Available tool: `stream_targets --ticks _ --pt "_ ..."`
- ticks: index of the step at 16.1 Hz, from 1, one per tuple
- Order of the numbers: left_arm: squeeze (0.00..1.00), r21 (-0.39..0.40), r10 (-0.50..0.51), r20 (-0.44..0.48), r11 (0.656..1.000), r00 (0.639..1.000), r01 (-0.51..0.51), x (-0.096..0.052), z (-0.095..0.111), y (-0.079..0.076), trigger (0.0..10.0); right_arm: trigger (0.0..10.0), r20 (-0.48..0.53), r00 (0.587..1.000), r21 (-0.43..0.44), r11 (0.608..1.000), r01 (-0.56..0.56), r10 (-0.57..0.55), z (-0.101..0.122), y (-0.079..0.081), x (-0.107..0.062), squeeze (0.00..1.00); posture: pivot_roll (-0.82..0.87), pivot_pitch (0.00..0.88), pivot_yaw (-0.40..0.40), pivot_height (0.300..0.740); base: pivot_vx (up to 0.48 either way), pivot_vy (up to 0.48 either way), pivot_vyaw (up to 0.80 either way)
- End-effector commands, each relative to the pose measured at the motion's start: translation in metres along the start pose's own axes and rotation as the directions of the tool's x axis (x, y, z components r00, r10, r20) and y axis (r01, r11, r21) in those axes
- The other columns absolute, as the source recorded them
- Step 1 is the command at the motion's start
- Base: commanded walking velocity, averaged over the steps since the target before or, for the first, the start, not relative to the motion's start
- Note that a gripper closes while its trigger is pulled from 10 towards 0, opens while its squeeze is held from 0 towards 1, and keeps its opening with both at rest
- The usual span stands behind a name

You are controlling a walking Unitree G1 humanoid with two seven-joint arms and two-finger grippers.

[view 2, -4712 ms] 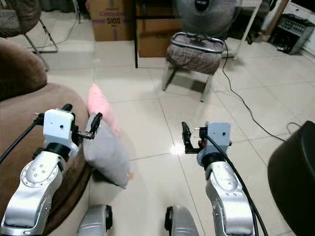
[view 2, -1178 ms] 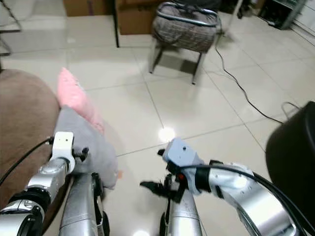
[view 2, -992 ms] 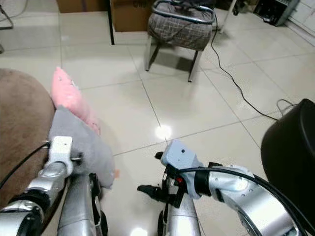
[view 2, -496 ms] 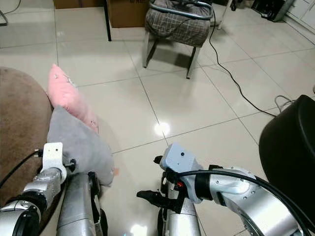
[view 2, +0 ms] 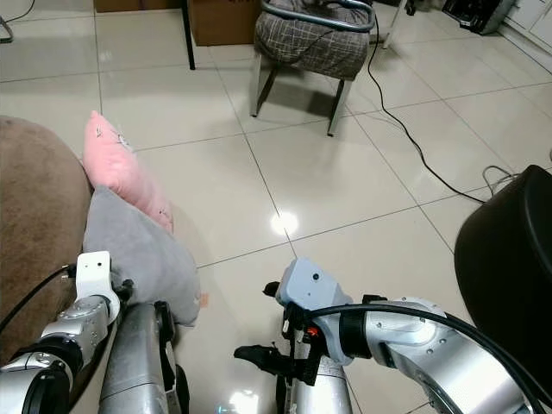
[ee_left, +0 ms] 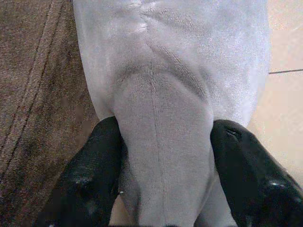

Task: Move the pillow to the sofa from floor

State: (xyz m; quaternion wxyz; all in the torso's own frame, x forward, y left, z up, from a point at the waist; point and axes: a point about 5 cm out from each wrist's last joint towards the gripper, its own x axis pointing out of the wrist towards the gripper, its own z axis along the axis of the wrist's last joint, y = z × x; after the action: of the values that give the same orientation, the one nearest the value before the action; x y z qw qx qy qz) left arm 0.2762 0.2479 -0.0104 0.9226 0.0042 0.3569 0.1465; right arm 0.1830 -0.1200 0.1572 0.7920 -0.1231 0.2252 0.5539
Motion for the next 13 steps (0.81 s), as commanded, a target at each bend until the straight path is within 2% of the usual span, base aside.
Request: stream_targets --ticks 1,11,13 --pt "0.0 -0.009 -0.021 -0.028 1.0 0.999 0.02 -0.0008 -0.0092 -0.0043 0.0 10.0 -0.013 1.0 0.003 1.0 -0.017 0.017 -0.0014 0.0046 -0.0019 0.0 -0.18 0.151 -0.08 0.555 0.0 0.0 0.0" --pt "0.0 -0.002 -0.045 -0.029 0.999 0.999 0.045 -0.0009 -0.0094 -0.008 0.0 10.0 -0.019 1.0 -0.005 1.0 -0.025 0.025 -0.0016 0.0056 0.0009 0.0 -0.18 0.136 -0.074 0.555 0.0 0.0 0.0" --pt "0.0 -0.018 -0.08 -0.03 0.997 0.996 0.08 -0.0011 -0.0095 -0.0129 0.0 10.0 -0.018 1.0 -0.002 1.0 -0.018 0.018 -0.0028 0.0042 0.0022 0.0 -0.17 0.122 -0.07 0.555 0.0 0.0 0.0"
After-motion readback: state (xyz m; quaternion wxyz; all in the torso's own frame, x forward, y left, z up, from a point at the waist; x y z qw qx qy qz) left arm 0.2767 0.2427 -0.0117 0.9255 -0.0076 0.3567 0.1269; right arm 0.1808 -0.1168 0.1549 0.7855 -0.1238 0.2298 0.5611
